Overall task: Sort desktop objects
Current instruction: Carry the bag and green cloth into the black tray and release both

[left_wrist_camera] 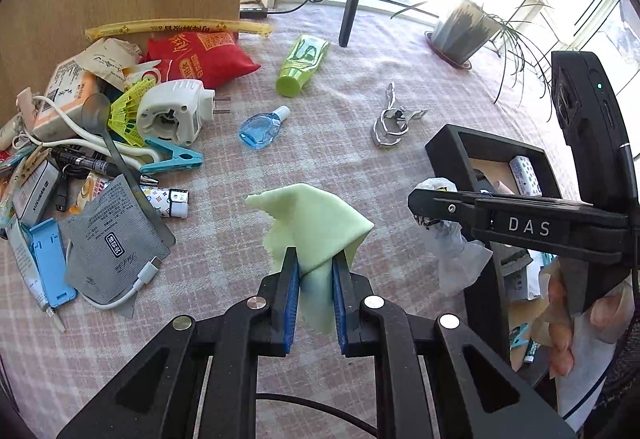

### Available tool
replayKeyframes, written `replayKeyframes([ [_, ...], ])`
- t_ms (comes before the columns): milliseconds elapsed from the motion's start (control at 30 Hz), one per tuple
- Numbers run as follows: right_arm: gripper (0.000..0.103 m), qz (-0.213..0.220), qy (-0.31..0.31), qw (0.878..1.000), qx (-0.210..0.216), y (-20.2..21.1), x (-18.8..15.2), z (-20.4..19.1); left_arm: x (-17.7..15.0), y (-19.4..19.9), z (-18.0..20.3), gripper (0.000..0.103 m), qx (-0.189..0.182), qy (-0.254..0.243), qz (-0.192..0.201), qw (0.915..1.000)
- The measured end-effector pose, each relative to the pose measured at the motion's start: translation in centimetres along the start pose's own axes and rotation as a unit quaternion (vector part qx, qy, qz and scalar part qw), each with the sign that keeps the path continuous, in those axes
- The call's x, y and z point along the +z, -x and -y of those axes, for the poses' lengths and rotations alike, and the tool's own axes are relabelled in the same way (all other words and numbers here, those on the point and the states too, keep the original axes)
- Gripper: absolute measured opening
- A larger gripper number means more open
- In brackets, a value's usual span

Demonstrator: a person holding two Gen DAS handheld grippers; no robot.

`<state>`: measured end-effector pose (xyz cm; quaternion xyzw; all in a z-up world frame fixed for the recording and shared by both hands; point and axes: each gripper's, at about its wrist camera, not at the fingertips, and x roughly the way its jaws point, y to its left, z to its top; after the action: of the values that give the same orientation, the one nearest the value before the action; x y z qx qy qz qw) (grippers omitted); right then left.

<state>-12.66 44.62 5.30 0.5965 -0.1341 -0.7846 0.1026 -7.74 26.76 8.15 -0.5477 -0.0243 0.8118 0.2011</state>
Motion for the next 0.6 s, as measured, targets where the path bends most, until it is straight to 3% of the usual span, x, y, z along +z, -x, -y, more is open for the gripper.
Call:
replayKeyframes([
  [233,0.028,0.035,-0.025,0.999,-0.004,5.5,-3.7,2.7,-0.7,1.6,6.7,0.014,-0.022,-0.053,0.004,0.9983],
  [600,0.028,0.064,-0.046,0.996,-0.032,13.5,-10.4,13.0,-4.4,2.9,17.9,0.014,-0.032,-0.094,0.0,0.9951],
])
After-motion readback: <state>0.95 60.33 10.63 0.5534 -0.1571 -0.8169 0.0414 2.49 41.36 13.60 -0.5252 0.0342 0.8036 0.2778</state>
